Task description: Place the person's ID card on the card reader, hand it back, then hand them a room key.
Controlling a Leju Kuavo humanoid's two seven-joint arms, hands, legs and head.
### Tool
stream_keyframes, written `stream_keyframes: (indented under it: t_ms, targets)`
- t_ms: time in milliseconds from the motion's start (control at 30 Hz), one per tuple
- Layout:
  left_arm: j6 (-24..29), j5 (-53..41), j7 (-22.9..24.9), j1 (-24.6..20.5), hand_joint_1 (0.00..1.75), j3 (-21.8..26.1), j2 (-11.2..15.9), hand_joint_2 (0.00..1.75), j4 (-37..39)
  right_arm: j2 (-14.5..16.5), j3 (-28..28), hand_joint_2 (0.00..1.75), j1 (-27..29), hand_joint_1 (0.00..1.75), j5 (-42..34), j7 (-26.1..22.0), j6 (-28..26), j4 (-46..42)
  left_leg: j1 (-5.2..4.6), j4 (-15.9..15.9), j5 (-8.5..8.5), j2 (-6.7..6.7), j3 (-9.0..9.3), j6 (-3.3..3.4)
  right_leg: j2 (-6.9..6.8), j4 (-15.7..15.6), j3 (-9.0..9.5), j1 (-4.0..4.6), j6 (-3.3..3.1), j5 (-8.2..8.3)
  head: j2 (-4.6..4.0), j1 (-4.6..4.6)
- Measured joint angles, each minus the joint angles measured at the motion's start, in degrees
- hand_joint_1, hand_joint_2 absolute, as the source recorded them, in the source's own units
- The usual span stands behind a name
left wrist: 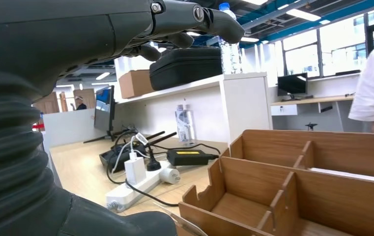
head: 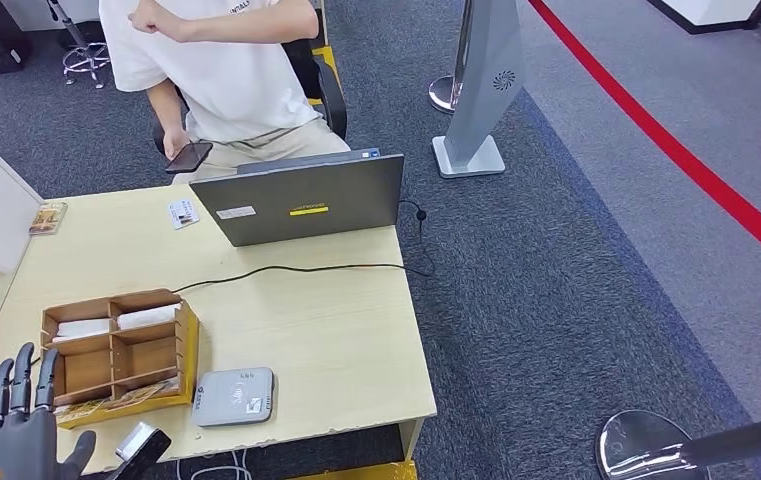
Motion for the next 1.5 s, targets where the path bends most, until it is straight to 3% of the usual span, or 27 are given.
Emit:
stream_keyframes:
  t_ms: [267, 700, 1500]
  targets:
    - [-0.09, -1.64, -1.74, -0.48, 0.00, 3.73, -2.68, 1.75, 2.38, -0.01, 0.18, 1.75, 0.03, 0.00, 0.13, -0.03, 0.04, 0.00, 0.00, 0.00, 0.00, 0.00, 0.00, 0.00, 0.00, 0.00, -0.01, 0.00, 0.00, 0.00, 0.00, 0.00]
    - [1.01, -5.54, -3.38, -4.83, 0.00, 4.04, -6.60, 1.75, 9.60, 0.00, 1.24, 1.75, -0.38, 0.00, 0.49, 0.60, 0.14, 0.00, 0.00, 0.00, 0.00, 0.00, 0.02, 0.00, 0.00, 0.00, 0.00, 0.00, 0.00, 0.01, 0.00, 0.01]
    - [2.54, -8.15, -3.34, -7.65, 0.00, -0.46, -7.52, 1.75, 15.32, 0.00, 2.16, 1.75, -0.62, 0.00, 1.28, 0.65, 0.22, 0.00, 0.00, 0.00, 0.00, 0.00, 0.01, 0.00, 0.00, 0.00, -0.02, 0.00, 0.00, 0.00, 0.00, 0.00]
